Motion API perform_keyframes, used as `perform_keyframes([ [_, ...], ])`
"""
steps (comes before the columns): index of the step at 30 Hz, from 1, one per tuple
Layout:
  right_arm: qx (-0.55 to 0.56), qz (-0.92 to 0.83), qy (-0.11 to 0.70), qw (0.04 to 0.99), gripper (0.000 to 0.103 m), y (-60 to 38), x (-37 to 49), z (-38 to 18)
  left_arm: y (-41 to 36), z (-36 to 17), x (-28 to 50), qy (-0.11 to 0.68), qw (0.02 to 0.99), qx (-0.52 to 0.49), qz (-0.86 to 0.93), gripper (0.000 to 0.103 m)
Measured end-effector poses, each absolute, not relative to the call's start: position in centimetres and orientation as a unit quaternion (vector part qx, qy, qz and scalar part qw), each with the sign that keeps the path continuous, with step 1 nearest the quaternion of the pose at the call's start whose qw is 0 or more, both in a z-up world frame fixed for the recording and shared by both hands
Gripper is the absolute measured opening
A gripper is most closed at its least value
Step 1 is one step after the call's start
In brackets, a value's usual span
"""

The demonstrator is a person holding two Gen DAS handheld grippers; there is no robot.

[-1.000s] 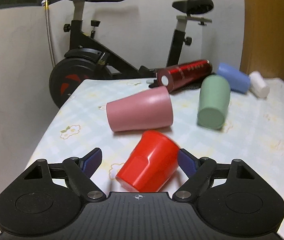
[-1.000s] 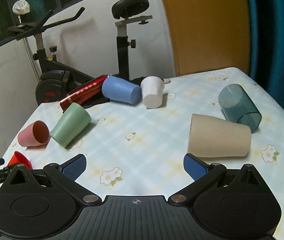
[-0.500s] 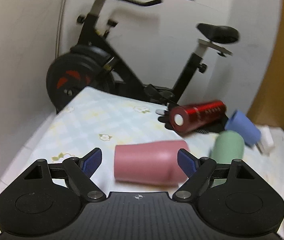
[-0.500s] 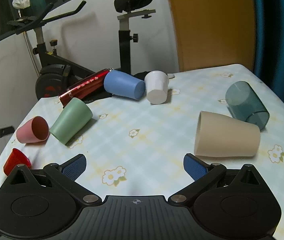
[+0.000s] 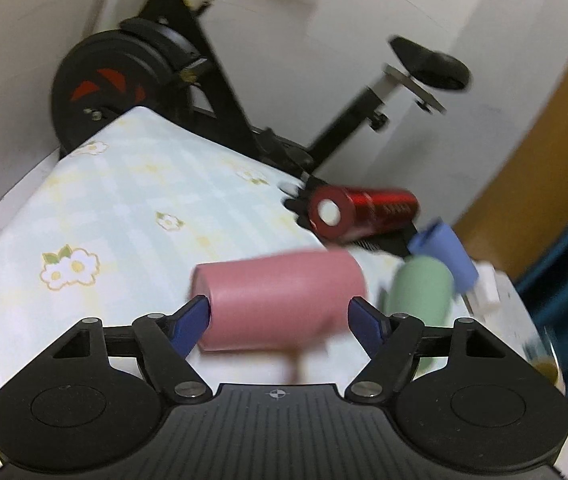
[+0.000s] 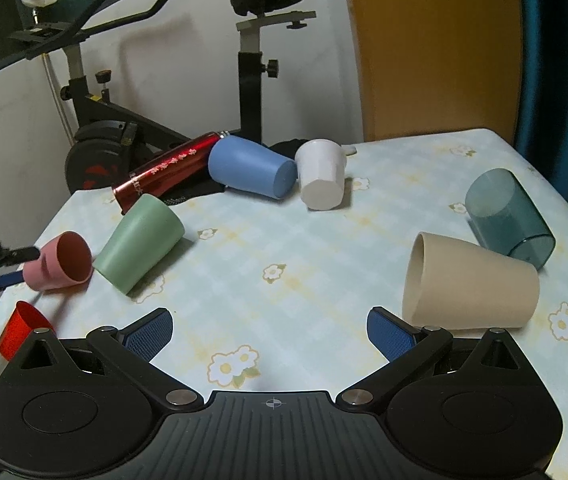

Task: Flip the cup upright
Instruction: 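Close the left tool around the pink cup's body and lift it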

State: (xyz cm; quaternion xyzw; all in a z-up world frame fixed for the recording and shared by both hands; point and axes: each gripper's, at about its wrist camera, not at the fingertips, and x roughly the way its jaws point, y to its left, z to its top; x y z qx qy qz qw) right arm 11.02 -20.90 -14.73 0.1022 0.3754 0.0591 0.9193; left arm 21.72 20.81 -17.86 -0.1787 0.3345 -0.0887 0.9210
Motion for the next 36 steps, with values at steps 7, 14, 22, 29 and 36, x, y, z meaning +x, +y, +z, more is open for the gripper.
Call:
perform_keyframes([
  [7,0.104,0.068,0.376,0.918,0.103,-20.7,11.0,-14.7,15.7,-15.7,19.3,0.335,0.933,-0.01,-0.134,0.078],
  [14,0.097,0.072,0.375,0.919,0.103,-20.3,10.8,-14.8,14.4,-15.5,23.2,0.342,0.937,0.036,-0.067,0.079],
  [22,0.103,0.054,0.377,0.919,0.103,-21.4,11.3,-15.4,13.6,-18.9,26.4,0.395,0.916,0.035,-0.055,0.08],
  [29,0.121,0.048,0.392,0.911,0.103,-22.3,12.1,-16.6,13.2,-19.6,27.8,0.431,0.9,0.019,-0.051,0.068],
  [36,0.122,0.047,0.397,0.909,0.103,-22.4,12.3,-17.0,13.0,-19.2,27.0,0.413,0.909,0.017,-0.055,0.067],
])
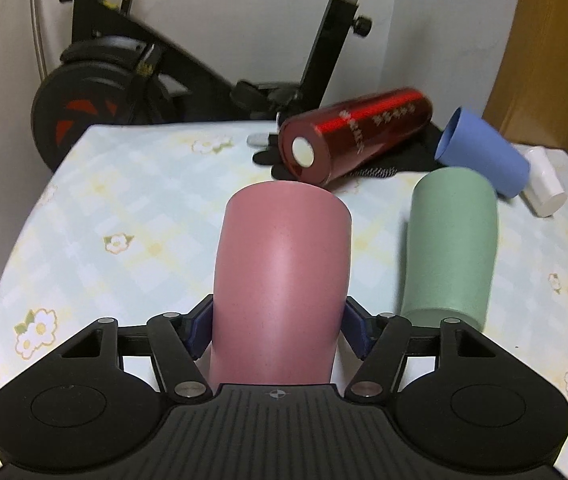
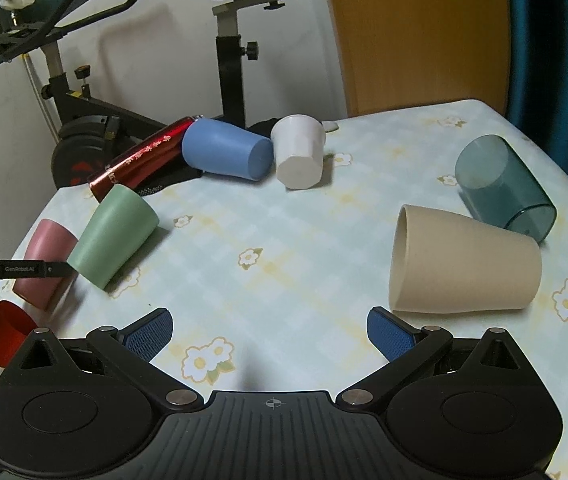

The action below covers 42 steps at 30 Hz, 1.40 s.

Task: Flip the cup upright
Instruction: 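Close the left tool around the pink cup's body and lift it, then rotate the held pink cup toward upright and carry it toward the right tool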

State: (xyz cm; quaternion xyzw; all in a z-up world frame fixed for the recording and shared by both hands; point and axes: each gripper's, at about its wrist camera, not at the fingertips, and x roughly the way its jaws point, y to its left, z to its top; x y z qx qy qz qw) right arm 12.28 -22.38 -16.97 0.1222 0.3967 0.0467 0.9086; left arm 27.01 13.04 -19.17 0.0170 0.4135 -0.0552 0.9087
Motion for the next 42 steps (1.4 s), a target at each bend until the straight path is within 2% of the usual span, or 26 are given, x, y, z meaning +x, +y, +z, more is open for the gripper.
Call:
perform_keyframes([
  [10,0.12,0.048,0.393,0.911,0.103,-22.3,11.8,-16.4,12.5,-14.0,23.1,0.371,0.927,0.019,-0.044,0.067],
  [18,0.122,0.049,0.379,0.916,0.103,-23.2,10.3,-15.3,8.3,-11.8,17.8,0.365,0.928,0.012,-0.072,0.067],
  [28,0.119,0.041,0.373,0.919,0.103,-25.2,8.3,-14.9,1.5,-15.0,13.5,0.376,0.916,-0.01,-0.14,0.067],
  [42,0.102,0.023,0.381,0.919,0.103,-27.6,6.8,-15.9,-6.3,-19.8,13.7,0.413,0.897,-0.031,-0.154,0.067],
])
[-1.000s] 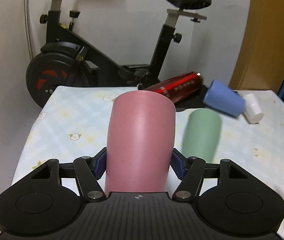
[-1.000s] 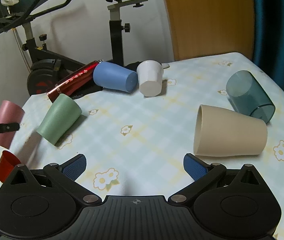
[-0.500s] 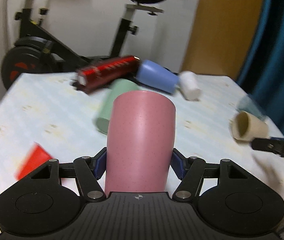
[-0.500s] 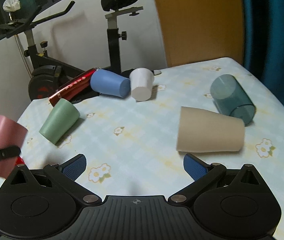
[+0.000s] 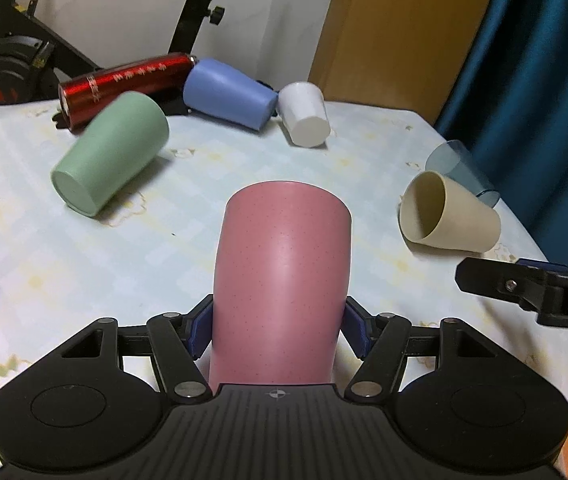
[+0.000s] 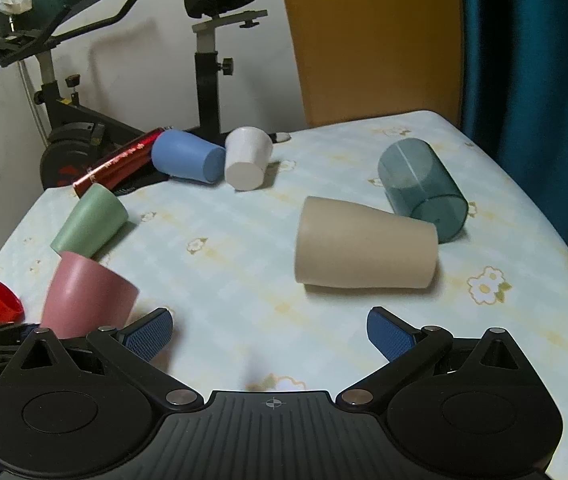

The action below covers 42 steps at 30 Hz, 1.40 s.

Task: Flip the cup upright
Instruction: 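Rotate the held pink cup toward upright and carry it toward the right tool, then grasp the pink cup with the right tool while the left tool releases it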

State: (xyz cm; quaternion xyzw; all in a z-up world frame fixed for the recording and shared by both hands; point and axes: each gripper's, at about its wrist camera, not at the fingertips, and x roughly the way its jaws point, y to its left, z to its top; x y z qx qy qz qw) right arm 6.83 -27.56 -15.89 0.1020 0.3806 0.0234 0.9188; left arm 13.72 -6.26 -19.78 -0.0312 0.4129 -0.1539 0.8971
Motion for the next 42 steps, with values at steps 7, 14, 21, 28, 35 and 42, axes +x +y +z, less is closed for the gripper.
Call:
perform_keyframes([
  [7,0.106,0.019,0.386,0.916,0.103,-28.2,6.8,-16.4,-7.1,-21.0,14.9,0.424,0.896,-0.044,-0.126,0.067],
  [14,0.094,0.013,0.387,0.917,0.102,-28.3,6.5,-16.3,-5.2,-21.2,14.4,0.428,0.888,-0.114,-0.122,0.067],
  [21,0.104,0.014,0.387,0.916,0.103,-28.6,6.4,-16.0,-4.1,-19.0,13.0,0.405,0.902,-0.098,-0.116,0.068],
  [28,0.104,0.041,0.394,0.912,0.102,-26.5,6.6,-15.7,-2.1,-15.9,10.9,0.382,0.919,-0.07,-0.076,0.076],
  [35,0.11,0.09,0.401,0.905,0.101,-23.4,7.5,-15.5,1.6,-13.9,9.1,0.366,0.929,-0.054,-0.023,0.08],
  [42,0.112,0.139,0.425,0.887,0.097,-19.5,10.0,-16.3,5.3,-13.2,8.1,0.359,0.929,-0.084,0.032,0.081],
])
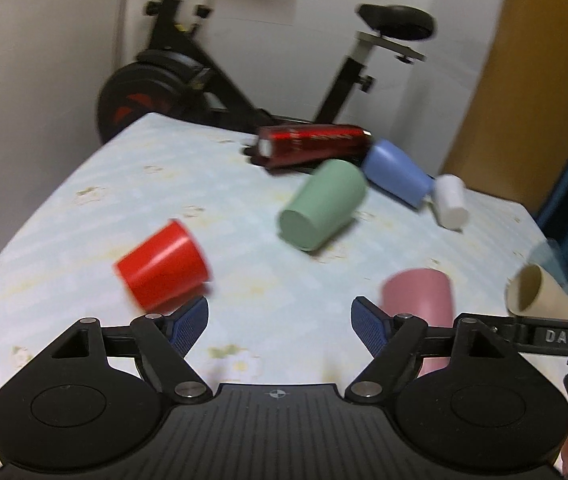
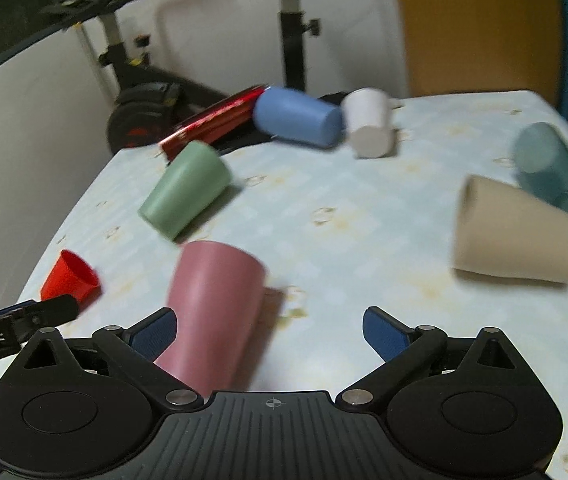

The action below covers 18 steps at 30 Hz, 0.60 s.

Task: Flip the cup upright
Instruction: 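Grasp the pink cup with the right tool while the left tool releases it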

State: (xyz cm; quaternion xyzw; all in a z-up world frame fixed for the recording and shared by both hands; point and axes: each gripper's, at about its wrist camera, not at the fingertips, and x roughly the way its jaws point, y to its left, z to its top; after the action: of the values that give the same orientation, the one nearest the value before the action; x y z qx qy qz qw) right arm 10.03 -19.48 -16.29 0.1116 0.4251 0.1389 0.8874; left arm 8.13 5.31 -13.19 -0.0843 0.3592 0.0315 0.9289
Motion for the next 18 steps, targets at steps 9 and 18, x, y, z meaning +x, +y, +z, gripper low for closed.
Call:
perform_keyframes([
  [9,0.107,0.151,0.476,0.86,0.088,-16.3,14.5,-18.2,7.6,-13.2,7.3,0.359,0.926,-0.099,0.057,0.081],
  [18,0.121,0.163,0.512,0.834,0.069,-15.8,16.0,-20.0,7.7,-13.4,7.2,0.361,0.925,-0.1,0.054,0.081],
])
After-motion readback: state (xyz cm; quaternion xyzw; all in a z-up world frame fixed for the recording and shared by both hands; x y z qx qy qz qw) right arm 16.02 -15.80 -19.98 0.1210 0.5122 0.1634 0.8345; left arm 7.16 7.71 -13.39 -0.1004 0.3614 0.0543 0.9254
